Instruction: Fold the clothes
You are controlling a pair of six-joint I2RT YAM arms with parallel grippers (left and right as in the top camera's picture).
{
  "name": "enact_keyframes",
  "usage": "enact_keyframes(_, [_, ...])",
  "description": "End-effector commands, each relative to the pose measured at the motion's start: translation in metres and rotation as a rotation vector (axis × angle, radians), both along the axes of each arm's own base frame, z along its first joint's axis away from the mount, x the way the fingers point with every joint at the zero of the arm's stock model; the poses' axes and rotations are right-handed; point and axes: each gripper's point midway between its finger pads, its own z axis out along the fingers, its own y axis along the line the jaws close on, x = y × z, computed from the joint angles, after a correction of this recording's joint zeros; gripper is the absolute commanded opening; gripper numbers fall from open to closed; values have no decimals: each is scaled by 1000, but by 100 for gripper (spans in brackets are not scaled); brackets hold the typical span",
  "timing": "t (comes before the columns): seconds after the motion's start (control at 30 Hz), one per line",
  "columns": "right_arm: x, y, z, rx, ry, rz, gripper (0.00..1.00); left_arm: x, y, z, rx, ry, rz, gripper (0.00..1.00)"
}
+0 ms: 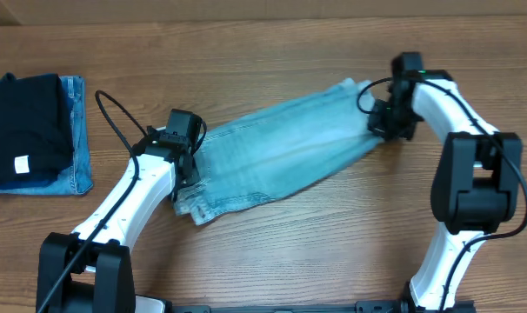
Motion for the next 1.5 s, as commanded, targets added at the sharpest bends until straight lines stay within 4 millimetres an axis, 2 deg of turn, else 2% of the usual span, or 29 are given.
enact_keyframes(0.0, [-54, -35, -29, -137, 224, -52, 4, 12, 2, 6, 20, -33, -27, 44])
enact_keyframes(0.17, [-90, -32, -18, -131, 376, -39, 4, 17, 1, 7, 16, -56, -27, 50])
enact_keyframes(0.27, [-101, -31, -14, -128, 424, -32, 4, 18, 1, 7, 16, -60, -27, 51])
enact_keyframes(0.37, [-110, -31, -10, -126, 461, -29, 4, 22, 0, 9, 19, -70, -55, 56])
enact_keyframes(0.43, [-105, -31, -9, -128, 435, -32, 4, 27, -5, 9, 8, -77, -105, 60])
enact_keyframes(0.53, [-83, -33, 11, -136, 298, -52, 4, 43, -26, 16, -73, -108, -229, 67])
enact_keyframes(0.6, [-70, -36, 33, -147, 197, -82, 5, 53, -29, 28, -77, -140, -235, 68])
enact_keyframes(0.67, [-58, -42, 66, -175, 69, -97, 9, 66, -32, 47, -71, -184, -268, 69])
enact_keyframes(0.73, [-54, -48, 89, -207, -7, -100, 19, 75, -35, 62, -78, -222, -281, 70])
enact_keyframes(0.8, [-52, -54, 107, -242, -62, -106, 22, 80, -43, 70, -116, -246, -299, 71])
enact_keyframes(0.87, [-52, -57, 114, -264, -82, -109, 23, 81, -49, 71, -147, -249, -311, 71])
enact_keyframes(1.0, [-53, -58, 115, -270, -77, -110, 23, 78, -52, 69, -163, -236, -317, 71])
enact_keyframes(1.07, [-53, -61, 115, -286, -80, -112, 34, 75, -53, 68, -172, -223, -321, 71])
enact_keyframes(1.13, [-54, -65, 116, -310, -75, -113, 39, 74, -54, 67, -179, -218, -323, 71])
enact_keyframes(1.23, [-57, -70, 117, -341, -67, -115, 59, 73, -56, 67, -190, -216, -327, 71])
enact_keyframes(1.37, [-58, -75, 119, -372, -64, -121, 61, 73, -56, 67, -190, -216, -328, 71])
enact_keyframes(1.47, [-44, -75, 120, -367, -120, -112, 76, 73, -56, 67, -190, -216, -328, 71])
